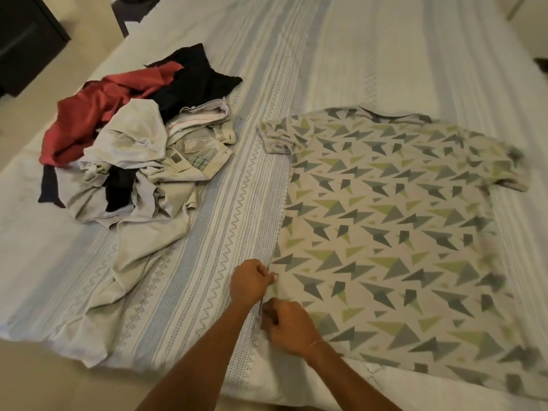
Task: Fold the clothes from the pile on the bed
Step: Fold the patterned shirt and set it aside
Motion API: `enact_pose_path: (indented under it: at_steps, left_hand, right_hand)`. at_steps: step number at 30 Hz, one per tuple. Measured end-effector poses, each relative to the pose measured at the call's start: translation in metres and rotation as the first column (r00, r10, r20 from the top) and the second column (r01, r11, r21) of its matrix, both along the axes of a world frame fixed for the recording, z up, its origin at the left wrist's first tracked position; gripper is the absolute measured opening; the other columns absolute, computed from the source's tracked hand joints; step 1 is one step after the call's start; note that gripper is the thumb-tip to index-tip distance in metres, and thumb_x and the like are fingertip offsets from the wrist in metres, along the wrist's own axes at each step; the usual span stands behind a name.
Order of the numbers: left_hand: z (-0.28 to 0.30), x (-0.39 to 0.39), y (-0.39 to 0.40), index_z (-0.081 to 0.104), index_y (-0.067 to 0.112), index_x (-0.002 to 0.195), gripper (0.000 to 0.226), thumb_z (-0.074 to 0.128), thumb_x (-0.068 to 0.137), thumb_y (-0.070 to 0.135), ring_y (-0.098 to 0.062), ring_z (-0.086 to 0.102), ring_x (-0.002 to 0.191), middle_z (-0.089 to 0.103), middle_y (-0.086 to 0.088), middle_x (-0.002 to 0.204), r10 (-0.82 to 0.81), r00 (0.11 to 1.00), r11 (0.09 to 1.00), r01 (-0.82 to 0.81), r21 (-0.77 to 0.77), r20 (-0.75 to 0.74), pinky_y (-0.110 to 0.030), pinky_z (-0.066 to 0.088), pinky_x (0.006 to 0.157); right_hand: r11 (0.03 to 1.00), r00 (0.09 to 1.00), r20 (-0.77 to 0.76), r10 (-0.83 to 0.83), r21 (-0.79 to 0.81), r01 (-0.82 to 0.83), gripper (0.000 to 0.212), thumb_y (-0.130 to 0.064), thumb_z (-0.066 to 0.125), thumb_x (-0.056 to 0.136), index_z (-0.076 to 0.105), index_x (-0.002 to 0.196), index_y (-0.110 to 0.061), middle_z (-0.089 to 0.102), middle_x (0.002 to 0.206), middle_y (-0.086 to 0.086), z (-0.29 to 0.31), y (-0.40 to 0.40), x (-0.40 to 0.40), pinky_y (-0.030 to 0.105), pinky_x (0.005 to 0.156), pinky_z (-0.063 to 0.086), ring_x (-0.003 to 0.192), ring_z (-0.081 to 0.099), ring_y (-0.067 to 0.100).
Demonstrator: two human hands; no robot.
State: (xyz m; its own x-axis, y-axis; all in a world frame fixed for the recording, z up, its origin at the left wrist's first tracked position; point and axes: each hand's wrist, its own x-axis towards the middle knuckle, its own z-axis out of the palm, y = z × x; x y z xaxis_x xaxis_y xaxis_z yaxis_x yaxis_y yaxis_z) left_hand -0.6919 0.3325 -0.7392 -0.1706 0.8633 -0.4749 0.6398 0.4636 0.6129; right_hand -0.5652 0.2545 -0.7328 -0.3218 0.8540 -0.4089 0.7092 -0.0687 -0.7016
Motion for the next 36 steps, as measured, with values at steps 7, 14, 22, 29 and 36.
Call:
enact_pose_path:
  at_steps: [7, 14, 22, 29, 36]
  left_hand:
    - [0.008, -0.019, 0.013, 0.073, -0.005, 0.081, 0.020, 0.081, 0.080, 0.013, -0.025, 0.075, 0.065, 0.074, -0.013, 0.067, -0.208, 0.970, 0.910, 0.238, -0.340, 0.122, -0.035, 0.064, 0.064]
    - [-0.008, -0.031, -0.011, 0.056, 0.011, 0.083, 0.013, 0.066, 0.092, 0.011, -0.026, 0.072, 0.061, 0.069, -0.011, 0.072, -0.110, 0.957, 0.957, 0.176, -0.233, 0.268, -0.044, 0.062, 0.059]
    - [-0.005, 0.017, -0.027, 0.051, 0.022, 0.084, 0.034, 0.047, 0.100, 0.053, -0.009, 0.054, 0.061, 0.058, 0.007, 0.071, -0.044, 0.973, 0.994, 0.065, 0.086, -0.226, -0.023, 0.035, 0.052]
    - [0.010, 0.051, -0.028, 0.048, 0.020, 0.108, 0.018, 0.040, 0.108, 0.035, -0.012, 0.057, 0.069, 0.061, 0.004, 0.084, -0.091, 0.957, 0.972, 0.147, 0.186, -0.277, -0.017, 0.038, 0.055]
    - [0.024, 0.101, -0.037, 0.053, 0.021, 0.090, 0.035, 0.085, 0.077, 0.028, -0.011, 0.047, 0.036, 0.055, 0.007, 0.056, -0.368, 0.758, 0.836, 0.523, 0.164, -0.538, -0.022, 0.030, 0.036]
  right_hand:
    - [0.963, 0.973, 0.095, -0.208, 0.195, 0.187, 0.020, -0.027, 0.058, 0.097, 0.069, 0.087, -0.014, 0.071, 0.083, 0.002, 0.001, 0.121, 0.033, 0.033, 0.071, 0.053, 0.076, 0.064, 0.016]
    - [0.958, 0.952, 0.162, -0.260, 0.166, 0.234, 0.024, -0.030, 0.066, 0.093, 0.061, 0.083, -0.008, 0.064, 0.077, 0.007, -0.012, 0.232, 0.019, 0.034, 0.071, 0.050, 0.075, 0.060, 0.021]
    - [0.950, 0.851, 0.425, -0.309, 0.182, 0.254, 0.046, -0.051, 0.055, 0.097, 0.062, 0.112, -0.007, 0.063, 0.107, 0.012, -0.002, 0.265, 0.023, 0.037, 0.079, 0.049, 0.101, 0.063, 0.031]
    - [0.920, 0.920, 0.061, -0.388, -0.039, 0.390, 0.022, -0.020, 0.049, 0.098, 0.058, 0.080, -0.010, 0.071, 0.081, 0.012, 0.014, 0.281, 0.055, 0.031, 0.059, 0.054, 0.073, 0.070, 0.025]
    - [0.758, 0.740, -0.188, -0.646, -0.279, 0.590, 0.017, -0.020, 0.062, 0.097, 0.069, 0.086, -0.009, 0.070, 0.070, 0.008, 0.038, 0.268, 0.138, 0.025, 0.046, 0.048, 0.055, 0.062, 0.016]
